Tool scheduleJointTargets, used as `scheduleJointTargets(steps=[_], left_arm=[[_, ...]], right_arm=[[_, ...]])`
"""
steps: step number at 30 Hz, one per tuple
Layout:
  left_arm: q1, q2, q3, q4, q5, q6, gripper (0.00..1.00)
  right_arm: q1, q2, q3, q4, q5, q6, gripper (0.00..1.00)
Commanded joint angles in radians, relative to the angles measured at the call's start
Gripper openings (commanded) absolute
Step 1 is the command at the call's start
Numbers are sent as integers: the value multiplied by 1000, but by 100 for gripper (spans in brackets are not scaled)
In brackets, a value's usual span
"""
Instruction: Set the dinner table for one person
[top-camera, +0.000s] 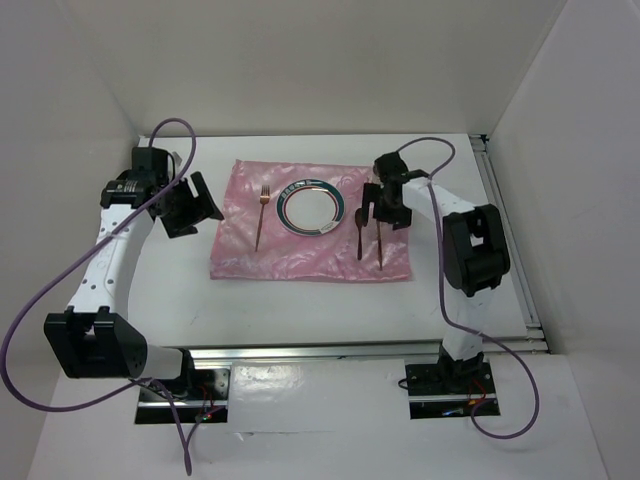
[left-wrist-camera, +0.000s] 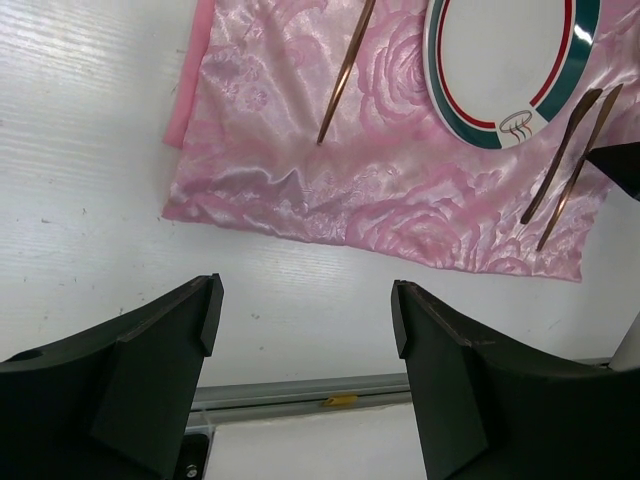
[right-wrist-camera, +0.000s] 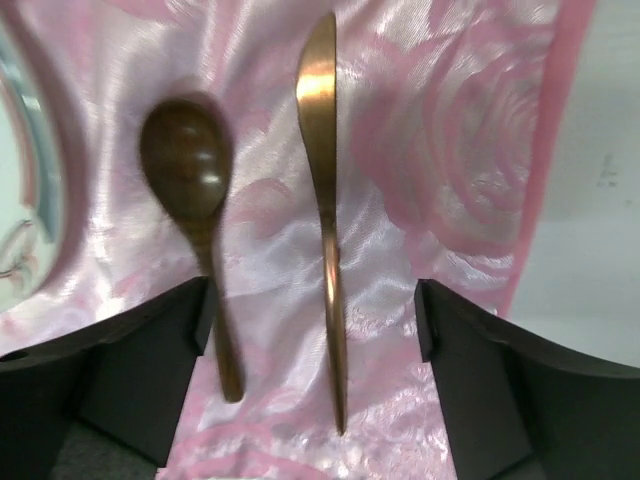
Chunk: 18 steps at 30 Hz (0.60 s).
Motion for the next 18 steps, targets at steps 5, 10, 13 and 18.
scheduleJointTargets(steps=[5, 10, 13, 18], left_arm=[[-4, 11, 136, -45, -25, 25, 87], [-4, 1, 160, -45, -34, 34, 87], [-4, -24, 101, -14, -44, 34, 87], [-4, -44, 47, 4, -7, 16, 87]], right_arm=[[-34, -353, 31, -110, 170, 107, 100], [-117, -577, -131, -154, 284, 208, 100], [-154, -708, -234, -246, 322, 231, 100], [-177, -841, -372, -247, 322, 249, 100]])
